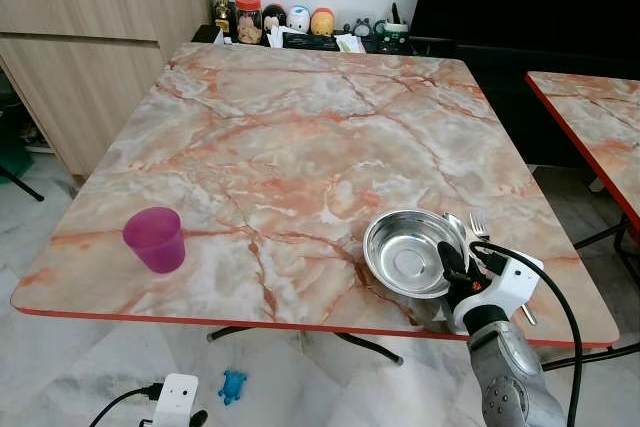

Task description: Setting the table

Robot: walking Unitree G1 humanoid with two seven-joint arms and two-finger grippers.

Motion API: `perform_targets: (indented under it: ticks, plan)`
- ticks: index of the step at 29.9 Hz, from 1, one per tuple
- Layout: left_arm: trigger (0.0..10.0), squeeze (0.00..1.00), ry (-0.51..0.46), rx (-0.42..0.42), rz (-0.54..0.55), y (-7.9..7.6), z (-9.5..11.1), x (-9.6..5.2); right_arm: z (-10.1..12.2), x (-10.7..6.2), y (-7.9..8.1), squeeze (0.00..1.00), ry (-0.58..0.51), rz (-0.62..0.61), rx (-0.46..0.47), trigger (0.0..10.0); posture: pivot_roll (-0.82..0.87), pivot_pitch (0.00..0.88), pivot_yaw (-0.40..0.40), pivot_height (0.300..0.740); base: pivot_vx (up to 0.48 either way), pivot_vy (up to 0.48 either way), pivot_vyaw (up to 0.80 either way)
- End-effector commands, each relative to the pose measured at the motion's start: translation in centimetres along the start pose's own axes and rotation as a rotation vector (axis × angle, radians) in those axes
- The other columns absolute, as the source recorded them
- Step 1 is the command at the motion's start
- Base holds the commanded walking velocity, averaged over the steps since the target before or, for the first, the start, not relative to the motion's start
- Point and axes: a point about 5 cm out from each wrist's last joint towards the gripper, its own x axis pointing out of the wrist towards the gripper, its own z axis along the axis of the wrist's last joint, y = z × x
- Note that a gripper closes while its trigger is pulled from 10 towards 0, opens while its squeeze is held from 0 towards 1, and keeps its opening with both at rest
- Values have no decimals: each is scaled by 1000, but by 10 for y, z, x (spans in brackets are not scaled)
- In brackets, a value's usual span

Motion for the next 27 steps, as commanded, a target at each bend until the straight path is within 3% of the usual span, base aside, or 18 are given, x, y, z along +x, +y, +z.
perform_targets:
  ticks: [1, 2, 6, 8, 11, 20, 27]
  plan:
    - [10000, 0, 39, 8, -1, -1, -9, -2, 13, 3, 8, 0, -85, 63, 91, 0, 104, 0, -50, 740, 0, 0, 0]
    - [10000, 0, 40, 11, 5, 0, -9, -2, 20, 4, 15, 0, -134, 102, 152, 10000, 109, 0, -47, 740, 0, 0, 0]
    - [10000, 0, 43, 25, 20, 3, -9, -2, 32, 7, 21, 0, -211, 127, 239, 10000, 112, 0, -42, 740, 0, 0, 0]
    - [10000, 0, 47, 41, 28, 6, -8, -2, 35, 10, 26, 0, -233, 159, 190, 10000, 106, 0, -36, 740, 0, 0, 0]
    - [10000, 0, 45, 50, 25, 5, -7, -1, 40, 7, 34, 0, -251, 225, 194, 10000, 95, 0, -38, 740, 0, 0, 0]
    - [10000, 0, 27, 27, -10, -10, -3, 1, 45, 6, 22, 0, -257, 207, 196, 10000, 86, 0, -60, 740, 0, 0, 0]
    - [10000, 0, 37, 0, -18, -22, -14, -2, 34, -1, 12, 0, -183, 226, 151, 10000, 101, 0, -108, 740, 0, 0, 0]
